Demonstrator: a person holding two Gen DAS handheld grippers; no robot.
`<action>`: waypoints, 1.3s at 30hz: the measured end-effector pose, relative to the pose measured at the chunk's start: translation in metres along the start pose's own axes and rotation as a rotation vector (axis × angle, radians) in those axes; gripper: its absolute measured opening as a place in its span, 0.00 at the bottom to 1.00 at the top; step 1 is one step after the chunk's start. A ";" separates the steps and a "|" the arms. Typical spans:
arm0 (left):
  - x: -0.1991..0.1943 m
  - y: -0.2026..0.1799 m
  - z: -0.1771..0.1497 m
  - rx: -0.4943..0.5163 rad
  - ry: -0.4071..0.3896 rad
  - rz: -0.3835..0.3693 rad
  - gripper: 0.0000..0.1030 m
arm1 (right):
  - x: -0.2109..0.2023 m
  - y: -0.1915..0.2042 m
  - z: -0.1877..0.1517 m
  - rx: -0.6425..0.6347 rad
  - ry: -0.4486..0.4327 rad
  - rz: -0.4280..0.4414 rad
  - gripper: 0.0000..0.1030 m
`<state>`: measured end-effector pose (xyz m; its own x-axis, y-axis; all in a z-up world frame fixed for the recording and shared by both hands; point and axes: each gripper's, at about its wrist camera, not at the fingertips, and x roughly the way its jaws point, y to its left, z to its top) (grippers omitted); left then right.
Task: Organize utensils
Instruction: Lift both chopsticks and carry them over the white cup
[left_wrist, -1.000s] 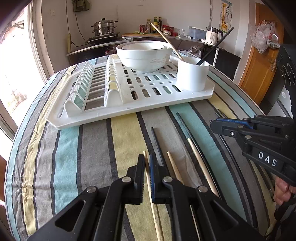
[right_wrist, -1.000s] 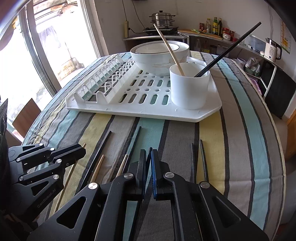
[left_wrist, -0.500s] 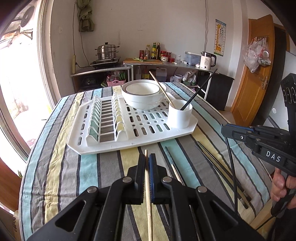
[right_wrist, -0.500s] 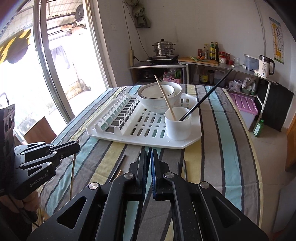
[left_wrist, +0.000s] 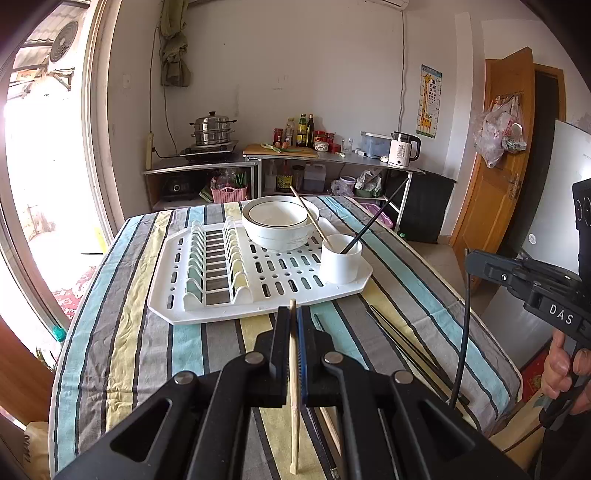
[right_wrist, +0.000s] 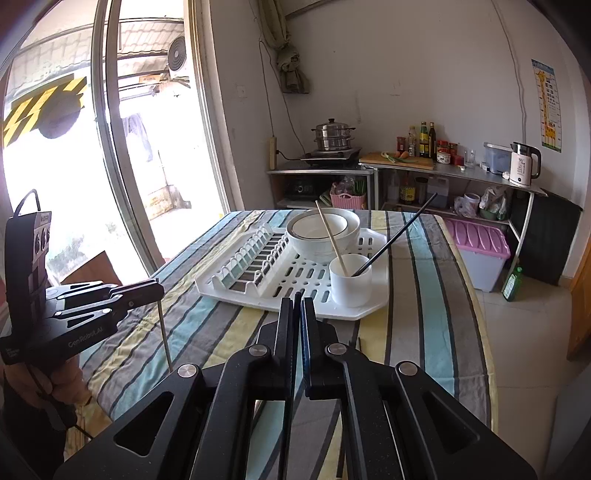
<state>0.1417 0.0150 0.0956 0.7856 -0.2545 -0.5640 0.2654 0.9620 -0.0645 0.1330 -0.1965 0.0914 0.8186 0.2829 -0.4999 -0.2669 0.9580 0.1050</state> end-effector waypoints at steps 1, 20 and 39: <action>-0.002 0.000 0.001 0.000 -0.005 0.000 0.04 | -0.002 0.000 0.000 0.000 -0.006 -0.002 0.03; 0.005 -0.010 0.052 0.022 -0.046 -0.036 0.04 | -0.006 -0.012 0.039 -0.007 -0.084 -0.025 0.03; 0.080 -0.033 0.146 0.004 -0.010 -0.119 0.04 | 0.015 -0.048 0.121 0.019 -0.164 -0.059 0.03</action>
<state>0.2772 -0.0516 0.1725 0.7542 -0.3676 -0.5442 0.3593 0.9246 -0.1266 0.2198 -0.2326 0.1832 0.9049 0.2288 -0.3590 -0.2078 0.9734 0.0965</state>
